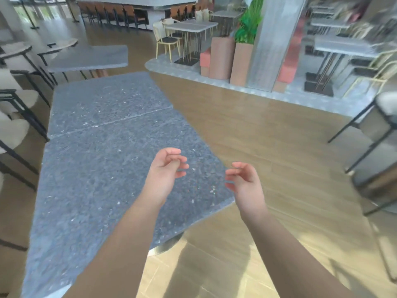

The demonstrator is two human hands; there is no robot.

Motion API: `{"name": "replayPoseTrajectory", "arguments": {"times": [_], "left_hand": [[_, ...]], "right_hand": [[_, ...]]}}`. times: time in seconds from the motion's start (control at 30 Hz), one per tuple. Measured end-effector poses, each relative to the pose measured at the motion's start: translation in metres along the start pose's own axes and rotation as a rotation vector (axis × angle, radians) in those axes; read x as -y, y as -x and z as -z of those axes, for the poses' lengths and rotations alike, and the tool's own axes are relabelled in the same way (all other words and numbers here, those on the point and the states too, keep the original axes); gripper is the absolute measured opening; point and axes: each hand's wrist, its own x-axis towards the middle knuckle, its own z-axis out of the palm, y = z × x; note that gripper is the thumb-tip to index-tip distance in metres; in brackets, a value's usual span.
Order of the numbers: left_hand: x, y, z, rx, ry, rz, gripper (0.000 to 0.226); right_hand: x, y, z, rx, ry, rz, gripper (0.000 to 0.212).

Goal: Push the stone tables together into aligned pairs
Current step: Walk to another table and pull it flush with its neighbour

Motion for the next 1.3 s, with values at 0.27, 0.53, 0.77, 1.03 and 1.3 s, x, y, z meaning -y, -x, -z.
{"name": "replayPoseTrajectory", "arguments": {"times": [0.27,0.53,0.77,1.03,1.3], "left_hand": [[0.024,-0.065,-0.13,0.036,-0.038,0.025,0.026],[0.048,-0.194,-0.253,0.006,-0.14,0.003,0.027],[0.032,-0.331,-0.358,-0.099,-0.119,-0.005,0.029],[0.018,-0.441,-0.438,-0.18,-0.192,-0.056,0.027],[0.024,-0.594,-0.519,-0.343,-0.171,-0.034,0.026]], "right_hand": [[0.014,-0.109,0.1,-0.054,0.052,-0.019,0.031],[0.021,-0.285,0.154,-0.001,0.14,-0.06,0.034],[0.064,-0.456,0.199,0.085,0.205,0.002,0.037],[0.089,-0.624,0.226,0.127,0.117,0.015,0.036],[0.091,-0.836,0.231,0.267,0.083,0.005,0.038]]}}
